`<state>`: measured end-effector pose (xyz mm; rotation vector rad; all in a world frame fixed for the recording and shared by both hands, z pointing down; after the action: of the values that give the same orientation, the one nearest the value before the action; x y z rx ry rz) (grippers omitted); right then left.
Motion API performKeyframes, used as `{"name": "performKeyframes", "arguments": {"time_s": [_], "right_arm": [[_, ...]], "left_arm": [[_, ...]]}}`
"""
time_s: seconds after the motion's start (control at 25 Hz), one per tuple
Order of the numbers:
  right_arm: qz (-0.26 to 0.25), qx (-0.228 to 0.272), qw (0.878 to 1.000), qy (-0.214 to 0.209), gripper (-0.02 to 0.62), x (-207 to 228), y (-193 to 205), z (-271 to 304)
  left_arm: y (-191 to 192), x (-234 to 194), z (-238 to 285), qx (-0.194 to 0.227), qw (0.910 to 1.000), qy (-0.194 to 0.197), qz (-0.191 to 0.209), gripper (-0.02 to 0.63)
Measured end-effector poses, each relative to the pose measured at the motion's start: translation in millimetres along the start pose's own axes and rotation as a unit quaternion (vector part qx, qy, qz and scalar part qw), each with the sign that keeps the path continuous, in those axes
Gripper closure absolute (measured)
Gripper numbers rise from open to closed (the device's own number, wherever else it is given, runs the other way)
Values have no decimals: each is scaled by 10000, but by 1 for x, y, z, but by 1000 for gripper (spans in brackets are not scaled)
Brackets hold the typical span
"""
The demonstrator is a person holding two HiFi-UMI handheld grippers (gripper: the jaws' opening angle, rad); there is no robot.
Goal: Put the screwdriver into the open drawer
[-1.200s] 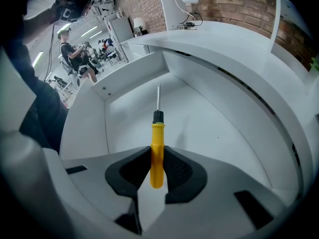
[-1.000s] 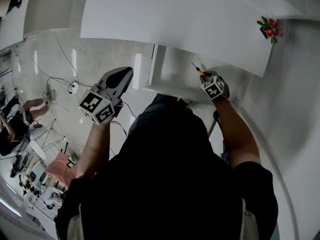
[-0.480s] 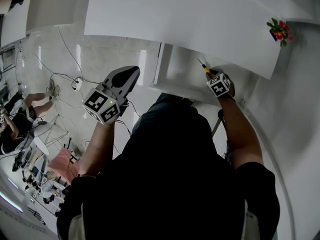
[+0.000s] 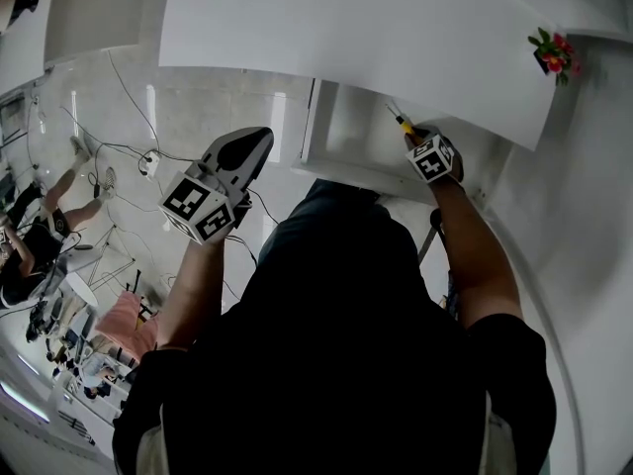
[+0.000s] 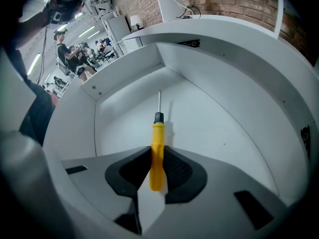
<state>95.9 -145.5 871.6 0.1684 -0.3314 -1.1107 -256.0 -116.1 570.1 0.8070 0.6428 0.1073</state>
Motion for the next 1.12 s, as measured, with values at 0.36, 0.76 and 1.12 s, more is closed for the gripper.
{"name": "performKeyframes", "arguments": {"time_s": [0.36,0.76,1.12], "right_arm": [[-43,30,10000,23,512,2,0,3],[-9,117,9999,115,511,2,1,3],[141,89,9998,107,505,0,2,3]], "left_arm": [[4,-1,-1,-52,10000,-34,-62,589],[9,0,-3,-2,10000,24,-62,589],[14,3,-4,-23,9998,138,-124,589]]}}
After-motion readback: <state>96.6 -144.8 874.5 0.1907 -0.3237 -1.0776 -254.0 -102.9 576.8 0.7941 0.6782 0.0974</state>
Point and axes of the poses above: the fingertips, and each gripper's own axes: z forward along the fingers, x to its right, y out of its underside, the point moved 7 cm from there along -z, backward along the fingers, and after that the axes turned 4 degrees about -z, right-handed, at the moved point
